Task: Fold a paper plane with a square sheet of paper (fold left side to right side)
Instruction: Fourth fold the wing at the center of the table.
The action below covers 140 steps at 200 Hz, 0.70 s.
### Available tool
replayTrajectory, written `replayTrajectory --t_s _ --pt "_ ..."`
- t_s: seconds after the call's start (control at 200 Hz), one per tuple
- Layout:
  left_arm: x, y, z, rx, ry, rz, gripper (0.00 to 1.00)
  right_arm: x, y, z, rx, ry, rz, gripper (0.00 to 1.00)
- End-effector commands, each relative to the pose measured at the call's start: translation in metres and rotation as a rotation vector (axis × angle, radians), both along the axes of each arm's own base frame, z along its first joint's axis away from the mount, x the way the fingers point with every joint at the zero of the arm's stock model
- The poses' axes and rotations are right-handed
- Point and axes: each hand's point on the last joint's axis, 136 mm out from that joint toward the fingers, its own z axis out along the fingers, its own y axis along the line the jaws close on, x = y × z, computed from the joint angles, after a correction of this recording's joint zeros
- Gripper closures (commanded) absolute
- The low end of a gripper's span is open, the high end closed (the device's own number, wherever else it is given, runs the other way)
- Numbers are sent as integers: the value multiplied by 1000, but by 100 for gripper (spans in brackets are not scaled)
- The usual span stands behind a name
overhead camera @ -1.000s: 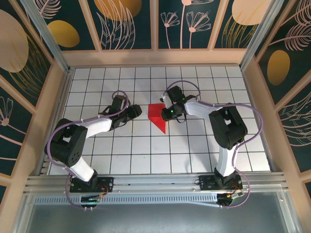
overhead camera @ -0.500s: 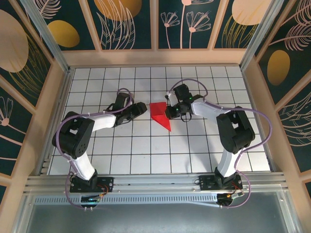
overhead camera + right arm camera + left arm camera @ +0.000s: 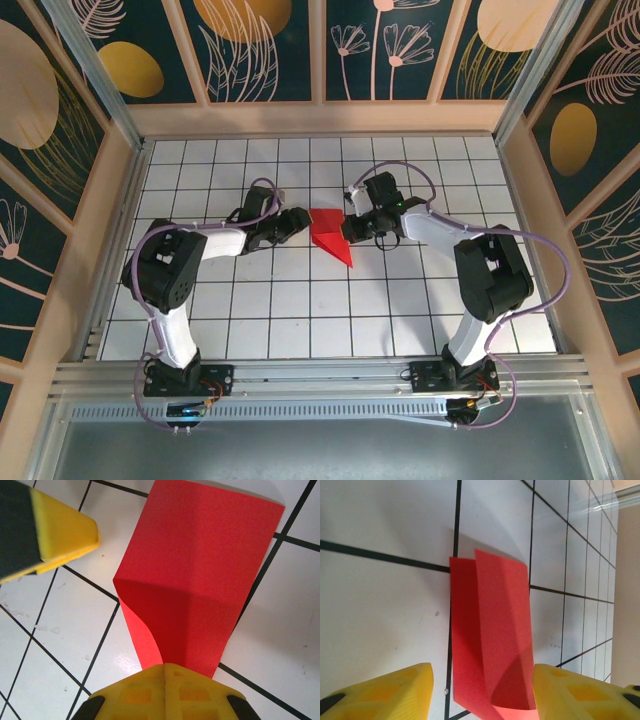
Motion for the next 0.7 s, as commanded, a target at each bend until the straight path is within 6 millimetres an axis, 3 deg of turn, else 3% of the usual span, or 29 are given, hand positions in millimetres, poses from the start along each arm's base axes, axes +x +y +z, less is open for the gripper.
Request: replayTrajectory --t_s 0.0,0.4,0.696 --pt "12 -13 13 -56 -26 -24 46 0 1 16 53 -25 -5 100" --pt "15 -32 8 -93 -8 -71 57 0 1 17 67 -22 -1 100" --pt "19 -35 1 -75 6 -67 57 1 0 18 73 -23 -5 100"
